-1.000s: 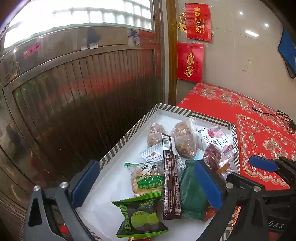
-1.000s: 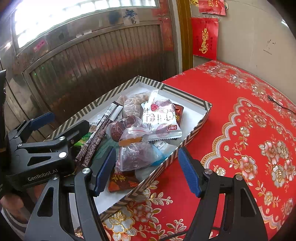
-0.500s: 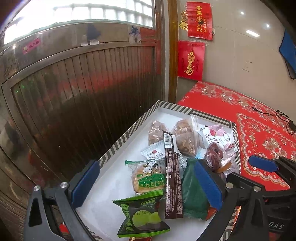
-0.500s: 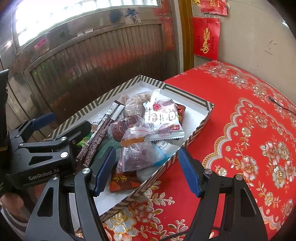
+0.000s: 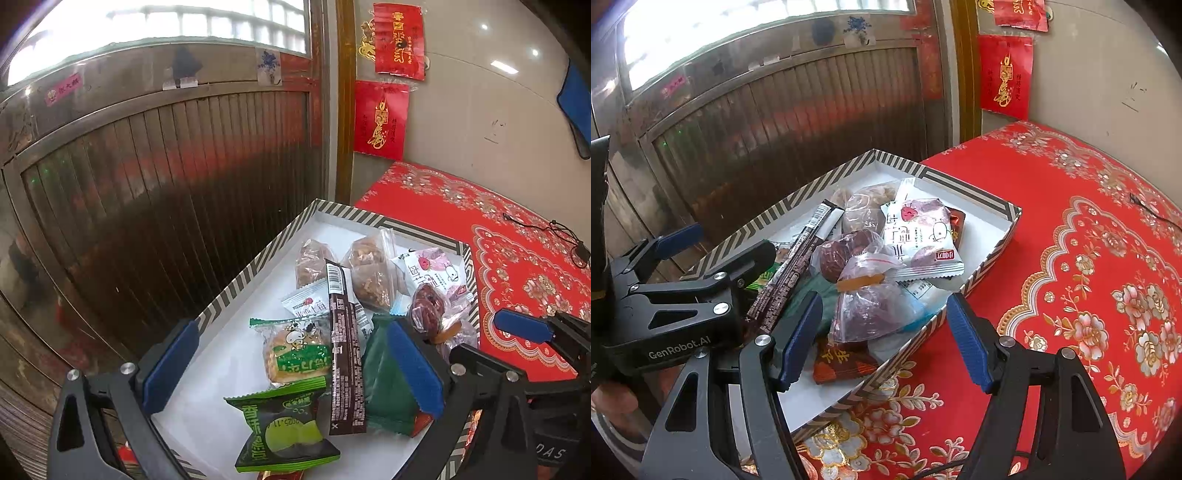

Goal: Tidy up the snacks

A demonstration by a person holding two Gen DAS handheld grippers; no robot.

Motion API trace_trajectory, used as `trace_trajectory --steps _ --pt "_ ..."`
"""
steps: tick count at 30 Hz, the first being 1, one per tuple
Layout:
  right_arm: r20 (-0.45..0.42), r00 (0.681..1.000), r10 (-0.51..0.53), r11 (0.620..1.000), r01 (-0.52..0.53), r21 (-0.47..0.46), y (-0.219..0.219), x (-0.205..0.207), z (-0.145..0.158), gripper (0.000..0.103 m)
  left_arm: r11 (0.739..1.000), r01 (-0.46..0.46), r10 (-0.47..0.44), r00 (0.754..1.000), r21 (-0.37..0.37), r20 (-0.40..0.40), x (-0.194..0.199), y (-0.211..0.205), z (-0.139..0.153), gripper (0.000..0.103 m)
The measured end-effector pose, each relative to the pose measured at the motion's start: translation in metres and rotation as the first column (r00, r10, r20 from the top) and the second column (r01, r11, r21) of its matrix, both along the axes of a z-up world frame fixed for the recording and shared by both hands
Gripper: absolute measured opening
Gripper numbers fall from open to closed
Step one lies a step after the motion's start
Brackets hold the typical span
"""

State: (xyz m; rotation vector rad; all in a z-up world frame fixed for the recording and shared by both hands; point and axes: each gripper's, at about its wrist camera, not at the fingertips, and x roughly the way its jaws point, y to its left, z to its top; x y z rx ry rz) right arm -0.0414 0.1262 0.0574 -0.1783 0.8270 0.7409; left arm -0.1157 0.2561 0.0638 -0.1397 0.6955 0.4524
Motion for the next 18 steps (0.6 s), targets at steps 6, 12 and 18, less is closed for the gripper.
trace_trajectory --steps 6,12,18 --pt "-0.004 1.000 0.000 1.000 0.000 0.001 0.0002 -0.0002 0.0000 0.070 1.000 0.000 0.000 1.000 -0.002 -0.002 0.0002 0.0000 0.0001 0.103" --pt "-0.006 1.000 0.000 1.000 0.000 0.003 0.0004 -0.0002 -0.0002 0.070 1.000 -0.004 0.004 1.000 -0.003 -0.003 -0.0003 0.0001 -0.0001 0.103" --pt "-0.009 1.000 0.001 1.000 -0.001 0.003 0.0006 -0.0003 -0.0005 0.070 1.000 -0.007 0.007 1.000 -0.005 -0.006 -0.0004 0.0002 -0.0009 0.103"
